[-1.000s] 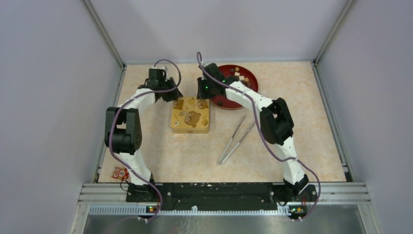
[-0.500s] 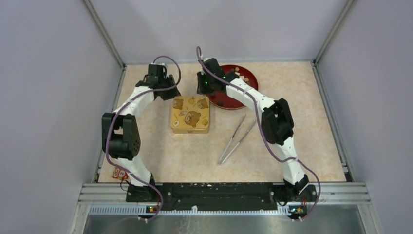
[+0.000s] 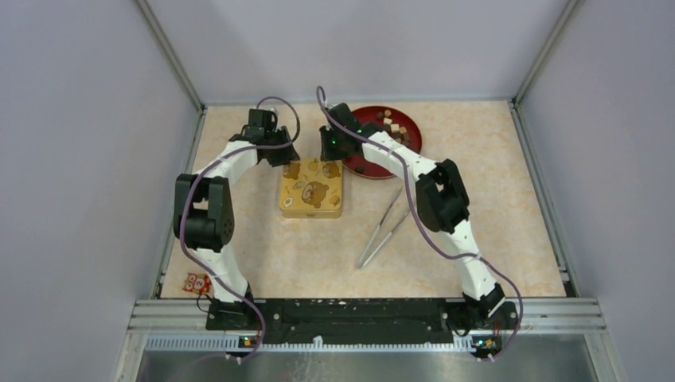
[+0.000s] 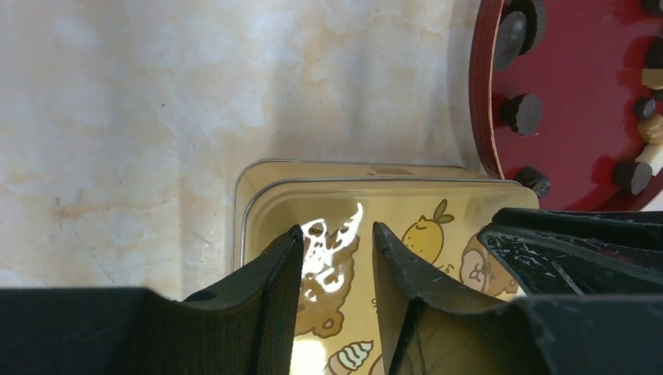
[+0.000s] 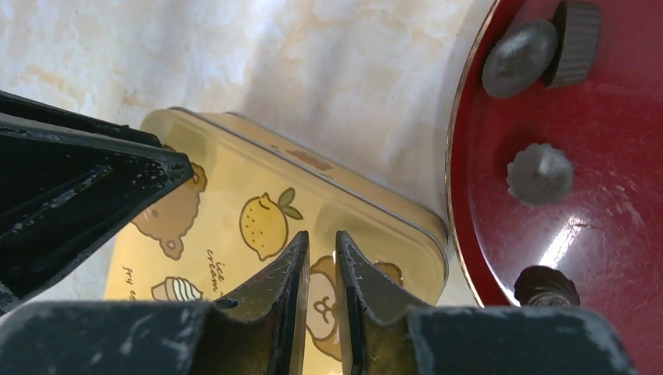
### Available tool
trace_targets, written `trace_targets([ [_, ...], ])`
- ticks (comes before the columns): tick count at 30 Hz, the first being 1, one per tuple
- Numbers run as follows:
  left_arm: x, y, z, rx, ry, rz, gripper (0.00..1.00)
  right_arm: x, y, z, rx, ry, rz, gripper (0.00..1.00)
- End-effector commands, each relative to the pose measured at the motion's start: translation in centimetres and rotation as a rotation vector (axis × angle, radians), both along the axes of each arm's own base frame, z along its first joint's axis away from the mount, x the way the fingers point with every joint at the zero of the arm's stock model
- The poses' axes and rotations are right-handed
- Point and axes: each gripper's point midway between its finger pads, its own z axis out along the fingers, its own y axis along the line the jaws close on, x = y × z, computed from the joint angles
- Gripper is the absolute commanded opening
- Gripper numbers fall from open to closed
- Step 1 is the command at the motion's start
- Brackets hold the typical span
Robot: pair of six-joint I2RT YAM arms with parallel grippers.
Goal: Pack the chocolate
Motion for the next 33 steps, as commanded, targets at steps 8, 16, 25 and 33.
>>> trace_targets([
  [8, -1.9, 1.9, 11.0, 0.079, -0.194, 0.023, 0.55, -0.2, -4.5, 14.8, 0.057, -0.251, -0.098, 0.43],
  [16, -6.4, 3.9, 16.0, 0.145, -0.351, 0.041, 0.72, -1.8, -12.5, 16.2, -0.007, -0.281, -0.25, 0.74],
  [25, -12.6, 7.1, 13.7, 0.248, -0.316, 0.119, 0.93, -6.0, -24.8, 13.0, -0.303, -0.323, -0.526, 0.95],
  [33, -14.1, 5.9, 12.8, 0.187, -0.329, 0.078, 0.99, -9.2, -28.3, 9.7, -0.363, -0.304, -0.601, 0.97],
])
